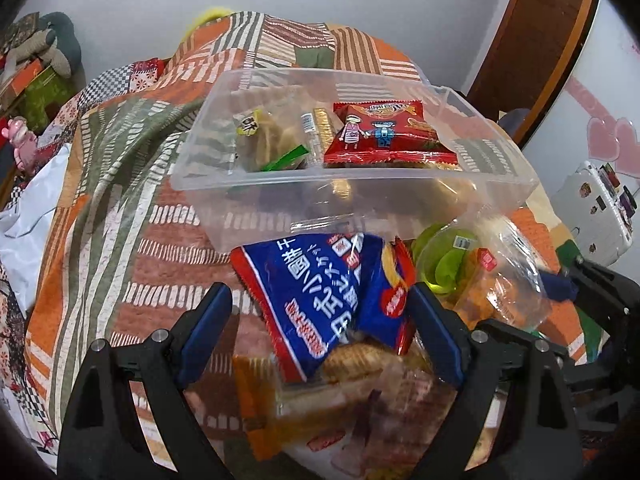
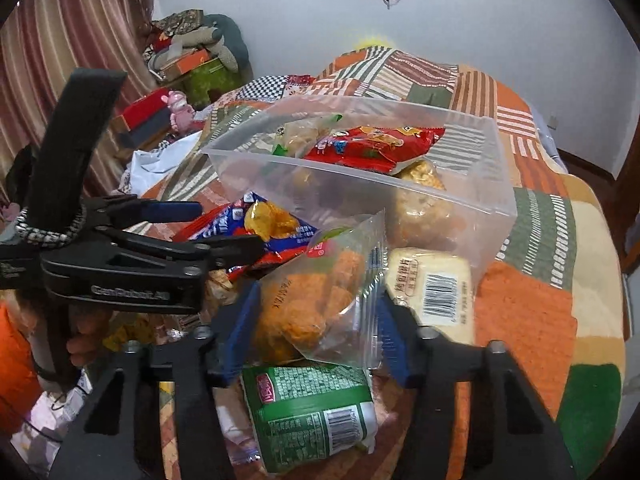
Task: Organize snacks
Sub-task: 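Grasp the blue snack bag with the left gripper while the right grasps the orange-snack bag, then carry both held bags up over the clear box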
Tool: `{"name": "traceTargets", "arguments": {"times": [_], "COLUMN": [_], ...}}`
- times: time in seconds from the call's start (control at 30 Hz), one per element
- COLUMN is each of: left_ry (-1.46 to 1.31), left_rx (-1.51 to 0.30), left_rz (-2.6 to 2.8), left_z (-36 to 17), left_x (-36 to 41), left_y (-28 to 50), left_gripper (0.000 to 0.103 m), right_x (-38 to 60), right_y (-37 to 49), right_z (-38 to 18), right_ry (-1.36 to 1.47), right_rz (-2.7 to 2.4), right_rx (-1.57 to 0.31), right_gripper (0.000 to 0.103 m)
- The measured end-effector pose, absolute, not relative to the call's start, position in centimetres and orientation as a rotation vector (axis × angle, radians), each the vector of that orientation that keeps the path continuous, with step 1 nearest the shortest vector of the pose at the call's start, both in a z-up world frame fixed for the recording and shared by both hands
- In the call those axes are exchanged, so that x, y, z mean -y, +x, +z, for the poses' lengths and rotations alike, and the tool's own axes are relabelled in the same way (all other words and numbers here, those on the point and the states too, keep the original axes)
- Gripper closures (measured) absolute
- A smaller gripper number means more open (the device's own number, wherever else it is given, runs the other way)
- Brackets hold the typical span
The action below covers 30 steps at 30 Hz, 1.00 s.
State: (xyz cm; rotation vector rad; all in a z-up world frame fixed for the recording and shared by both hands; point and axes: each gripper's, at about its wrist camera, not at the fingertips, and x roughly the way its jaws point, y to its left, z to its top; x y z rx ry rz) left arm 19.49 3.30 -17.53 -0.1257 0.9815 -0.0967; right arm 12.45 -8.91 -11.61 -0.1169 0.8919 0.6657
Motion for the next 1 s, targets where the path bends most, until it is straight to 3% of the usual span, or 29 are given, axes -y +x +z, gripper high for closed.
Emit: {"name": "traceTargets", "arguments": {"times": [0.3, 0.37, 0.43, 0.53, 1.0], "left_ry": [-0.143, -0.132, -0.132, -0.119, -0.128], "left_rx": [-0.970, -0.952, -0.932, -0.919, -0.839], "left_rz": [-0.102, -0.106, -0.117, -0.115, -0.101], "left_z": [-18.1, -18.0, -17.9, -17.6, -14.0], "left_x": [-3.1, -2.9, -2.9, -2.8, -4.3], "left_y": [21.1, 20.9, 20.6, 20.3, 16.9], "left_gripper": [0.012, 0.016, 0.030, 0.040, 0.052], "right_x": [9.9, 10.1, 10.4, 10.9, 12.6], "right_y": [12.4, 12.4, 12.4, 12.5, 13.2], "right_z": [-11.2, -11.0, -10.6, -10.0, -6.5], "right_ry": [-0.067, -0.062, -0.054, -0.025, 0.033], "right_rz": [0.659, 0.650, 0.641, 0.637, 0.599], "right_rx": [-0.884, -0.877, -0.867, -0.855, -0.757], "right_gripper": [0.066, 0.067, 0.067, 0.067, 0.067]}}
